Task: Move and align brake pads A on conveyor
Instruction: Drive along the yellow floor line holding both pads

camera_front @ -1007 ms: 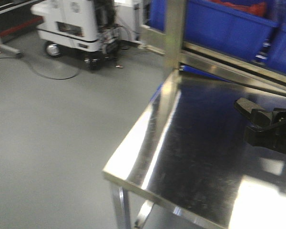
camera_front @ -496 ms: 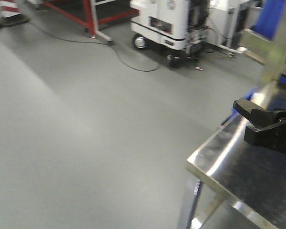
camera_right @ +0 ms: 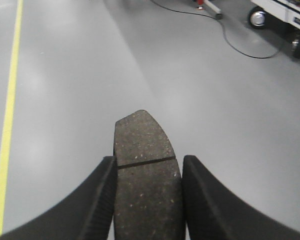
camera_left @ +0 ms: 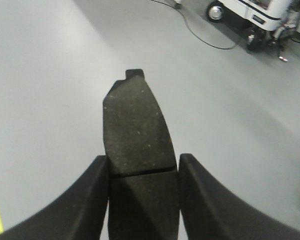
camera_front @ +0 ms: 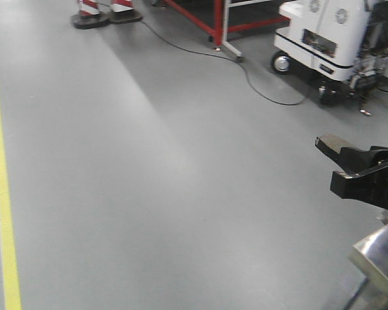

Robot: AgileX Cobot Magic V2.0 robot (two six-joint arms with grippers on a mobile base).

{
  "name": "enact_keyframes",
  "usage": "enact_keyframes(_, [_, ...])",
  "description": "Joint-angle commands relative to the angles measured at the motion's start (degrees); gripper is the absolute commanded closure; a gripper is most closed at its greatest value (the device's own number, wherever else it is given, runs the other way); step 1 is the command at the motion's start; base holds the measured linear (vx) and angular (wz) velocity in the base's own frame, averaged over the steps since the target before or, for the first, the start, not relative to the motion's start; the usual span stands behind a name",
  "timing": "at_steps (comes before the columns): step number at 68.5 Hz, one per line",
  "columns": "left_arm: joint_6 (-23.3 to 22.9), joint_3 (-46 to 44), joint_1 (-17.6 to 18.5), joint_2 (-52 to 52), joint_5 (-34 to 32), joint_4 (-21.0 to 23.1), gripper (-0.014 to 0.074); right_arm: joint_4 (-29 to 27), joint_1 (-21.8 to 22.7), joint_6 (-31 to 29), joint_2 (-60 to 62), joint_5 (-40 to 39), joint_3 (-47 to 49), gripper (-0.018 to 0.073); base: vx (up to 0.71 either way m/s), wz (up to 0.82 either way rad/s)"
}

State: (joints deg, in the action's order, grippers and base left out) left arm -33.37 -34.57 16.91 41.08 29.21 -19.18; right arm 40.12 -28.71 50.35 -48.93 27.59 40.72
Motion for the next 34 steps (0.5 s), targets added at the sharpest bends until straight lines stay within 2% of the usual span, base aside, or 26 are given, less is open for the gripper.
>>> enact_keyframes(1, [-0.2,-1.51,0.34,-0.33,-4.69,-0.88,0.0478,2.38,0.13,-0.07,0.71,-3.97,1.75,0.051,0.04,0.45])
enact_keyframes(34, [-0.2,-1.51,0.34,-0.33,-4.69,-0.88,0.0478,2.38,0.13,-0.07,0.71,-3.97,1.75,0.051,0.06,0.41])
